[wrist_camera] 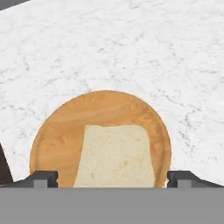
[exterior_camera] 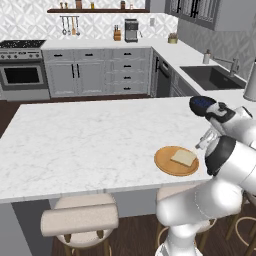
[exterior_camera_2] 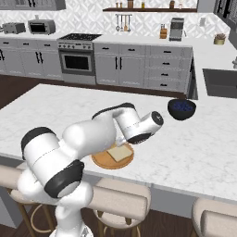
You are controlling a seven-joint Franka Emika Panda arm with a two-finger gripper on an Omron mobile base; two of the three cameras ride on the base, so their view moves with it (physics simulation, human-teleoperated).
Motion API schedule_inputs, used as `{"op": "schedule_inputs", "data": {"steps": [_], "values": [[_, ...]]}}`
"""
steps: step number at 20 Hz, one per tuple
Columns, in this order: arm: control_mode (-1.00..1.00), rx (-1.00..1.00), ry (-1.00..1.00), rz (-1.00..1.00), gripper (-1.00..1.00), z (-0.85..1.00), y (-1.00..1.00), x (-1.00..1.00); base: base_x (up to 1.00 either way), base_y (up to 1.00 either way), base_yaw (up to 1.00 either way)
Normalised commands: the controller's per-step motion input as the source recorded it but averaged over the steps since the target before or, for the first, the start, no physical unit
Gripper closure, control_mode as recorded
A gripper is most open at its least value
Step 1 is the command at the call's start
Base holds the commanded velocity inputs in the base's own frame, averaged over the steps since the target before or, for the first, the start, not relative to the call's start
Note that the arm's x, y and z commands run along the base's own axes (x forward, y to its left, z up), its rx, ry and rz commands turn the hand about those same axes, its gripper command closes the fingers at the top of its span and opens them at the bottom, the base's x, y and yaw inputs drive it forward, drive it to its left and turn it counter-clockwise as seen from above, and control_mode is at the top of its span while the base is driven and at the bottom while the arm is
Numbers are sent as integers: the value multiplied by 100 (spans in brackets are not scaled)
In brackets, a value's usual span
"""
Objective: Start the toaster. Once the lever pops up, take the bread to the plate on the dining counter.
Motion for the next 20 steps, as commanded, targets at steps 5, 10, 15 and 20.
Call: {"op": "schedule_inputs", "data": {"steps": [5,10,15,20], "values": [[-100,0,11,-18,-100,68,34,-58,0,0,0],[-100,-7,4,-31,-100,47,22,-95,0,0,0],[-100,-7,0,-37,-100,30,30,-100,0,0,0],[-100,-5,3,-41,-100,29,21,-100,0,0,0]]}}
